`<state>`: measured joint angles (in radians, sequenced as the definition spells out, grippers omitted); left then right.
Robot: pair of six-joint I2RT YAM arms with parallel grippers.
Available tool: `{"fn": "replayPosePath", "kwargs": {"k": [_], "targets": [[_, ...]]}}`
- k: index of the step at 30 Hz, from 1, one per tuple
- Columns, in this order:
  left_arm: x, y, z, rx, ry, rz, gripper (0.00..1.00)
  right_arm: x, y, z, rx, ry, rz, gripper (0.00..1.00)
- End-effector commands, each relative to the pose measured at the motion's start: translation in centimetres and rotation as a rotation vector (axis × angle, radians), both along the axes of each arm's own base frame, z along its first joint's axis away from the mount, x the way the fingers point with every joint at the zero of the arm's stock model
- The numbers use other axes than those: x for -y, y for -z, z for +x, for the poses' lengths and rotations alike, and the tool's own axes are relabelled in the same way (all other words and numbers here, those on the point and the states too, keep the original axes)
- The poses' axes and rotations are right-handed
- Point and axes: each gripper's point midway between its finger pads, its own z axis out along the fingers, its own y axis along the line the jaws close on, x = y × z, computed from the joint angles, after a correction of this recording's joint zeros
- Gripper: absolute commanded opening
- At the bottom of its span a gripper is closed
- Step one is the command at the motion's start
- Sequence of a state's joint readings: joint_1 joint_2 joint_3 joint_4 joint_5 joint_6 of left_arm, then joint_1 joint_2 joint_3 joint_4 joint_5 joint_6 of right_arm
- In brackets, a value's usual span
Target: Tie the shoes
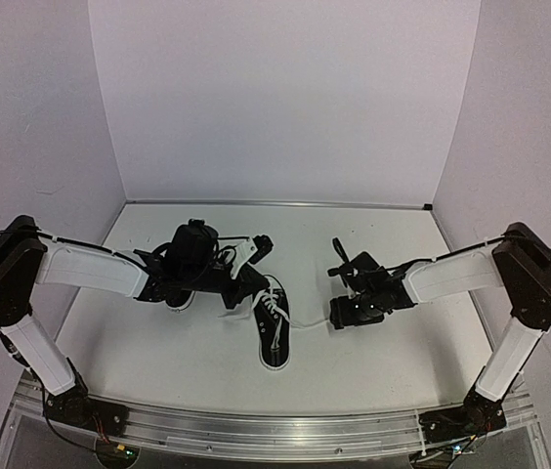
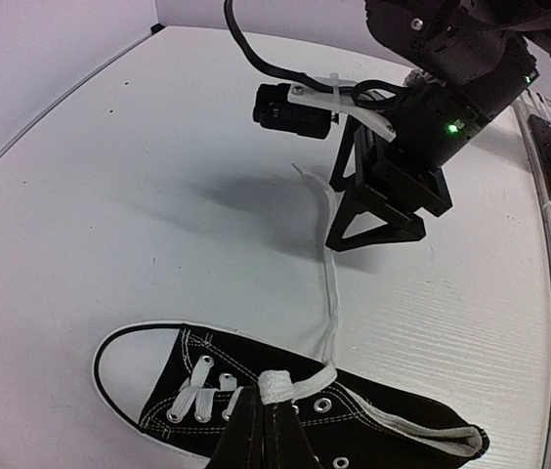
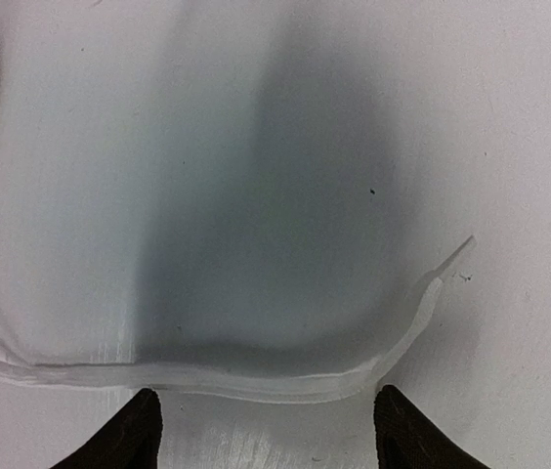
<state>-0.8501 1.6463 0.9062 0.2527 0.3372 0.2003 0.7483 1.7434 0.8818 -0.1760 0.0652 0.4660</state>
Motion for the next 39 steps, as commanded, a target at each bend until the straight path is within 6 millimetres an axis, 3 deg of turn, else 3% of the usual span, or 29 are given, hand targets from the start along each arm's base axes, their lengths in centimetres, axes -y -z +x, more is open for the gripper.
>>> {"fn": "replayPosePath", "kwargs": {"k": [1,7,14,19,23,26,32,39], "targets": [[0.3,-2.1,0.4,0.046,-0.007,-0.041,0.0,-0.7,0.9,1.5,0.008,0.011,-0.014,0.72],[0.2,-1.9,0.3,0.042,-0.01,-0.033,0.0,-2.9,1.0,3.0,0.006,-0.022,0.023,0.71],[0.0,-1.4,0.3,0.045,-0.011,-0.014,0.0,-3.5,1.9,3.5,-0.005,-0.041,0.012,0.68],[0.1,-1.0,0.3,0.04,-0.01,-0.005,0.0,-5.0,0.3,3.9,-0.001,-0.053,0.084,0.92],[0.3,-0.8,0.4,0.037,-0.006,0.002,0.0,-5.7,-0.3,4.6,0.014,-0.053,0.1,0.93],[0.3,-0.8,0.5,0.039,-0.005,0.005,0.0,-6.2,0.6,4.9,-0.004,-0.062,0.095,0.86],[0.3,-0.8,0.6,0.047,-0.006,0.008,0.0,-6.3,2.5,5.2,-0.022,-0.061,0.063,0.63],[0.5,-0.7,0.2,0.064,0.019,-0.012,0.0,-6.2,5.2,6.6,-0.013,-0.064,-0.068,0.42]]}}
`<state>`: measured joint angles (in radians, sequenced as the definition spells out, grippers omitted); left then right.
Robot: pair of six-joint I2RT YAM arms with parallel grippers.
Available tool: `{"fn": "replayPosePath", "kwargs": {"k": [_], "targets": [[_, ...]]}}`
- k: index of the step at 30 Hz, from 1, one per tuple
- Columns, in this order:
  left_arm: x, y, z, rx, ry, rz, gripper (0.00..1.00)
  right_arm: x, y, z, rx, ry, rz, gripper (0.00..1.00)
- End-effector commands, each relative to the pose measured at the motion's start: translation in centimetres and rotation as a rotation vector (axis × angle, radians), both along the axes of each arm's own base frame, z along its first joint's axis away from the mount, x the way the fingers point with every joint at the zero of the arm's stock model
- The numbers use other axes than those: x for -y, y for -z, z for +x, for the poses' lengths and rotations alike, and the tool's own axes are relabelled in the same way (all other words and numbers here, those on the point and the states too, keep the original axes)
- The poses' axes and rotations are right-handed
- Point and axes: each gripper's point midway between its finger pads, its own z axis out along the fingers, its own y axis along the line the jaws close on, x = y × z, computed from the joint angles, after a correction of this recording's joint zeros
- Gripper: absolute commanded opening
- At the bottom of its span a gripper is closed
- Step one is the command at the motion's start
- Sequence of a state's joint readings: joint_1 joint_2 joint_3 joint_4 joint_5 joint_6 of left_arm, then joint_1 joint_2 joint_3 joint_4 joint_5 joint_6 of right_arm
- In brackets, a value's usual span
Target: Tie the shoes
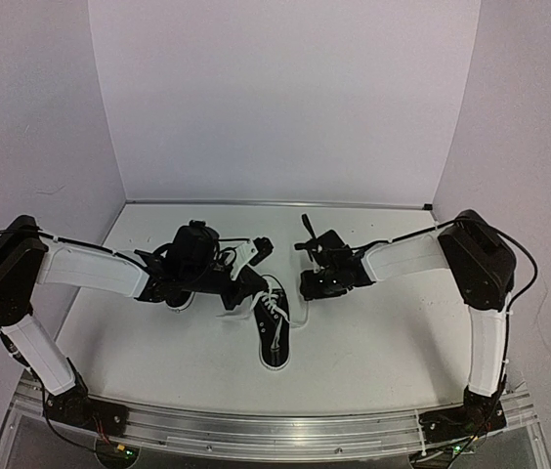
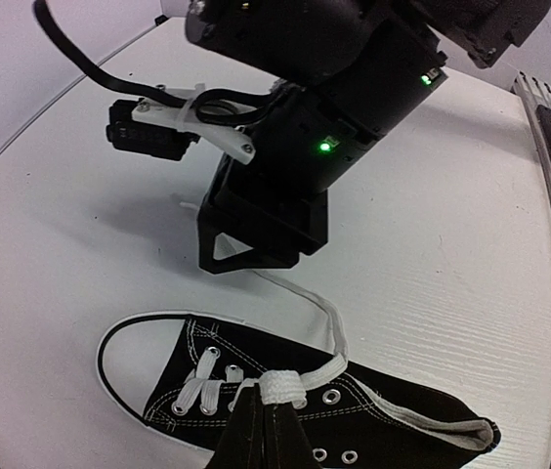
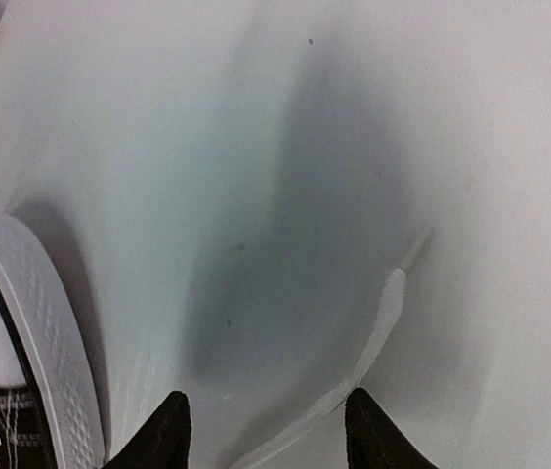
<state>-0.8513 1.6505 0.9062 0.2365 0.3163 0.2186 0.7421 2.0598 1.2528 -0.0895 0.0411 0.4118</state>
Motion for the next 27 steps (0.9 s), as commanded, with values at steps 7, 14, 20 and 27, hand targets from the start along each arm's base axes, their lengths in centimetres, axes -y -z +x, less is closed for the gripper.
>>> {"fn": "replayPosePath", "kwargs": {"k": [7,14,20,27], "targets": [[0.5,-1.2,-0.6,0.088,0.06,-0.069,0.0,-0.4,0.5,-0.3,-0.032,-0.045,-0.072,0.0],[-0.2,-1.3,-1.2,0.135,0.064,-0.095,0.0,-5.4,-13.0,2.3,0.159,-0.144,0.169,0.0],[-0.8,-1.0,-1.6,0.153,0.058,-0.094,0.0,-11.5,-18.6,2.8,0.18,-0.306,0.367,0.02],[-1.1,-1.1,-1.8,0.156,0.06,-0.095,0.0,-16.6,-20.7,-0.8,0.131,-0.473,0.472,0.45]]}}
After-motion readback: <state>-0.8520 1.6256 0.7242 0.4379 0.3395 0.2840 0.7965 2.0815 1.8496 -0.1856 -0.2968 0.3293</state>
